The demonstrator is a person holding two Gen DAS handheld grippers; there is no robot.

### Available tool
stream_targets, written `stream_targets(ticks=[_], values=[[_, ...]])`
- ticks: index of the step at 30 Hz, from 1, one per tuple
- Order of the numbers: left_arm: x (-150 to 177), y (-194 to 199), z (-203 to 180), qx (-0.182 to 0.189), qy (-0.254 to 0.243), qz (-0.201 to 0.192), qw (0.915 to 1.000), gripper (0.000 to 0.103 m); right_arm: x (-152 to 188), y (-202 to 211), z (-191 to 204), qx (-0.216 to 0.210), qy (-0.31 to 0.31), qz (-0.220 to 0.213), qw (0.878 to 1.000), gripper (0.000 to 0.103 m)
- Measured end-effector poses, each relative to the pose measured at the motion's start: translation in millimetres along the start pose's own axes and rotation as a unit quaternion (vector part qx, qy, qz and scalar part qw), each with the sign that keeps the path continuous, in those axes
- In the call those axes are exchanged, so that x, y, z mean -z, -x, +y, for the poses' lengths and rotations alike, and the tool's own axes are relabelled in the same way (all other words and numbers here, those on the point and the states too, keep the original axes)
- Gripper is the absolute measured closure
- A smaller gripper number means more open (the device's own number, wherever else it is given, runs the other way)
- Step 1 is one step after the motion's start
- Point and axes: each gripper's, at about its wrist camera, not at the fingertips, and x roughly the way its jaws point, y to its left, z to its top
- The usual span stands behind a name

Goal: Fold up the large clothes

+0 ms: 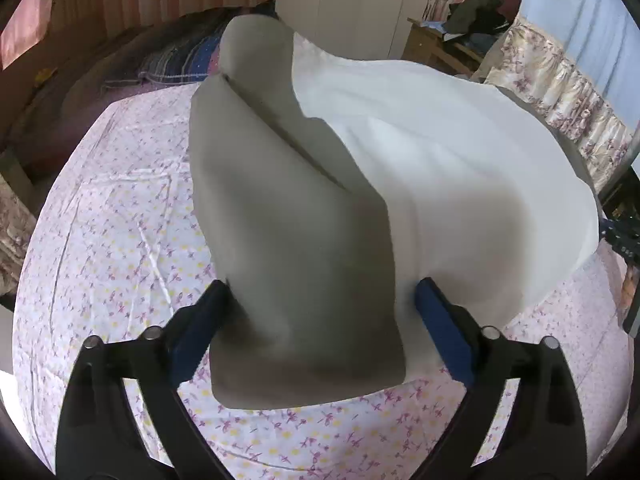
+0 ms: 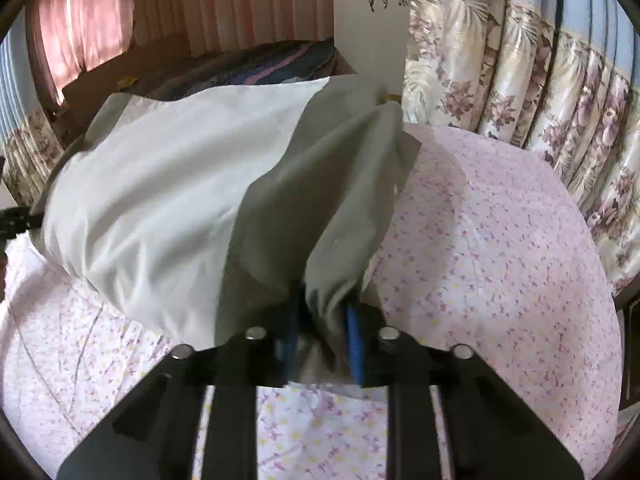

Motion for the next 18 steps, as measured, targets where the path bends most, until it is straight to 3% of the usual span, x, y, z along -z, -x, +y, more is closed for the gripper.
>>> stream_targets(ticks=[2, 6, 9, 13, 18], values=[[-3.5, 0.4, -2.7, -0.008, 0.001, -0.009, 0.9999, 0.027, -5.3, -6.3, -4.4, -0.019, -0.028, 0.0, 0.999, 0.092], [-21.6, 13.6, -2.4, 0.011, 0.025, -0.028, 0.9992, 0.071, -22.3, 1.4, -18.1, -0.075, -0.089, -0.028, 0.993, 0.096], [-24.1, 32.6, -9.7, 0.015, 0.02, -0.038, 0.999, 0.088, -31.8, 34.8, -16.9, -0.104, -0.093, -0.063, 0.988, 0.098], [-14.6, 71.3, -27.3, 0.036, 0.006, -0.053, 0.9979, 0.092, -29.0, 81.4, -19.4, -0.145, -0.09, -0.088, 0.981, 0.098], [16.8, 133.3, -33.6, 0.095, 0.033, -0.072, 0.9924, 0.092, 1.6, 134.0, -21.9, -0.153, -0.076, -0.108, 0.979, 0.099]])
